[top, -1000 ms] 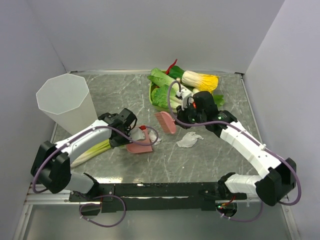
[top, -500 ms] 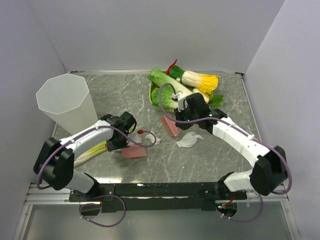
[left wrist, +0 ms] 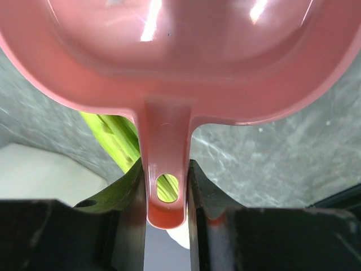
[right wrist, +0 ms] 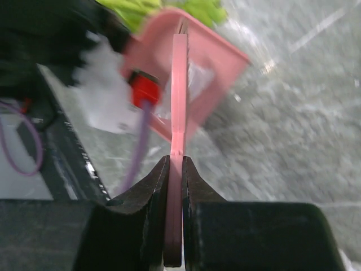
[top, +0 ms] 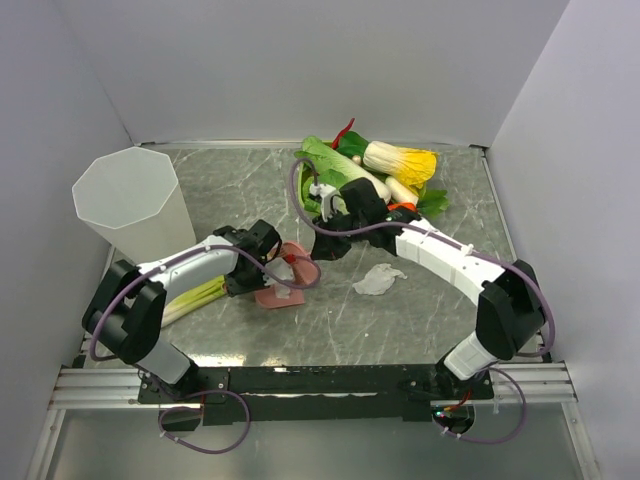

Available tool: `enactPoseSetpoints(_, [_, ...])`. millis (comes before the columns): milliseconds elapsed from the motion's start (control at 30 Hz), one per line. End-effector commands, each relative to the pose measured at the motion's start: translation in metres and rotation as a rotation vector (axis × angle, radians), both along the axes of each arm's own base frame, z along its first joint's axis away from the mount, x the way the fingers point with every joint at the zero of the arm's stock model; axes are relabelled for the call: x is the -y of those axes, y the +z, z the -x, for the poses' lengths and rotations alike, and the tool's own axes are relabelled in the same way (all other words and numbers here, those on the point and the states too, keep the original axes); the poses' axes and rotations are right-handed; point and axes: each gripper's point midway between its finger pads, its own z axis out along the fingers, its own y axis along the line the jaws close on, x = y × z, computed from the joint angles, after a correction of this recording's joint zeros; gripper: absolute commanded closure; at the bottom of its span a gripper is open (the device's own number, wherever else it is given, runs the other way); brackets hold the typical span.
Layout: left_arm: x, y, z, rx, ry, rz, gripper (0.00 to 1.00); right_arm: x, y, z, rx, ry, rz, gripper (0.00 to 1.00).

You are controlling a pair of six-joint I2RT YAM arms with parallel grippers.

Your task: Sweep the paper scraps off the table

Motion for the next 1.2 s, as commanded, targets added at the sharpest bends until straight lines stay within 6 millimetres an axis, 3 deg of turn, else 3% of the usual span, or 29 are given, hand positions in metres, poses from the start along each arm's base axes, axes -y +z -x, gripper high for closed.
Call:
enactPoseSetpoints(0, [0.019,0.008,-0.02,0.06,-0.012,0.058,0.99,0.008,0.049,0.001,0.09,0.012,-0.069,1.0])
enactPoseSetpoints(167, [0.022,0.015,-0.019,0.081,-0.029,0.094,0.99,0.071,0.044,0.007,0.242,-0.04,0.127,1.0])
enactPoseSetpoints(200, [0.024,0.02,-0.02,0.095,-0.034,0.111,0.99,0.083,0.055,0.011,0.297,-0.057,0.138,1.0])
enactPoseSetpoints(333, [0.025,0.026,-0.009,0.07,-0.073,0.119,0.99,0.14,0.052,0.012,0.394,-0.158,0.336,1.0])
enactPoseSetpoints(433, [0.029,0.028,-0.004,0.047,-0.099,0.105,0.99,0.176,0.042,0.021,0.393,-0.181,0.451,1.0])
enactPoseSetpoints(567, [0.038,0.029,0.0,0.02,-0.126,0.095,0.99,0.232,0.03,0.015,0.408,-0.312,0.652,1.0])
enactPoseSetpoints(700, [0.053,0.023,0.002,-0.001,-0.136,0.103,0.99,0.261,0.01,0.01,0.336,-0.414,0.723,1.0])
enactPoseSetpoints(833, [0.071,0.016,0.007,-0.019,-0.159,0.106,0.99,0.242,-0.006,0.007,0.258,-0.409,0.639,1.0])
enactPoseSetpoints(933, [0.081,0.012,0.009,-0.02,-0.183,0.11,0.99,0.207,-0.008,0.004,0.166,-0.376,0.487,1.0])
enactPoseSetpoints(1167, [0.108,0.0,0.007,-0.041,-0.203,0.141,0.99,0.111,0.025,-0.016,-0.033,-0.267,0.15,1.0])
